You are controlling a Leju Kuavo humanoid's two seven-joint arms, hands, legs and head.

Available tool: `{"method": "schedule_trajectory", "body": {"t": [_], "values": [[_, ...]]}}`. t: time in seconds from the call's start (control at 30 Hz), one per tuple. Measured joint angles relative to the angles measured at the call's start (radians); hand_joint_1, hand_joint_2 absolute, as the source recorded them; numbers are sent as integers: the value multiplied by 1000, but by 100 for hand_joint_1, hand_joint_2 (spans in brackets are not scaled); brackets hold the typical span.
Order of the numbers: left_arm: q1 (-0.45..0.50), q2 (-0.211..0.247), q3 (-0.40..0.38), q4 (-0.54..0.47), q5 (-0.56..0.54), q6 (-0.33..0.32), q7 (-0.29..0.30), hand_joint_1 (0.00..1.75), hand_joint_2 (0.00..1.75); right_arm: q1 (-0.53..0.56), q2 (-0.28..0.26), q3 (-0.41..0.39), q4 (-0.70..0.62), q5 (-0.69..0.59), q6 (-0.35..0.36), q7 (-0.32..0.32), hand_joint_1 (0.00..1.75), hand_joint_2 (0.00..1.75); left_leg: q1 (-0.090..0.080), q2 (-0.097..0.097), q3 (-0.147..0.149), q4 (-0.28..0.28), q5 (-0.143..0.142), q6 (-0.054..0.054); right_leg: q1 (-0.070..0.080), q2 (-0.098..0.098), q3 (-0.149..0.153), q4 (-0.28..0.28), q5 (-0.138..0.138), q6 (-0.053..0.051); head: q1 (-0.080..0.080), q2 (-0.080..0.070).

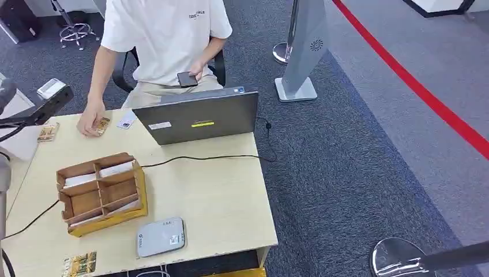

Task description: Pass the card to the sensor for recognition and then transmit it.

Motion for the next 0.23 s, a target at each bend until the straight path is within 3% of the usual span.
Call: {"method": "schedule_trajectory", "body": {"t": [0.1,0.23], "values": [[3,26,14,8,-11,-1,12,0,175,-1,-1,-1,0,-3,-1,1,0,175,0,1,0,0,0,0,0,1,0,0,0,0,0,0],[10,106,86,78,-5,33,19,0,175,2,-5,-9,0,-7,-1,1,0,175,0,4,0,0,0,0,0,4,-2,1,0,0,0,0]]}}
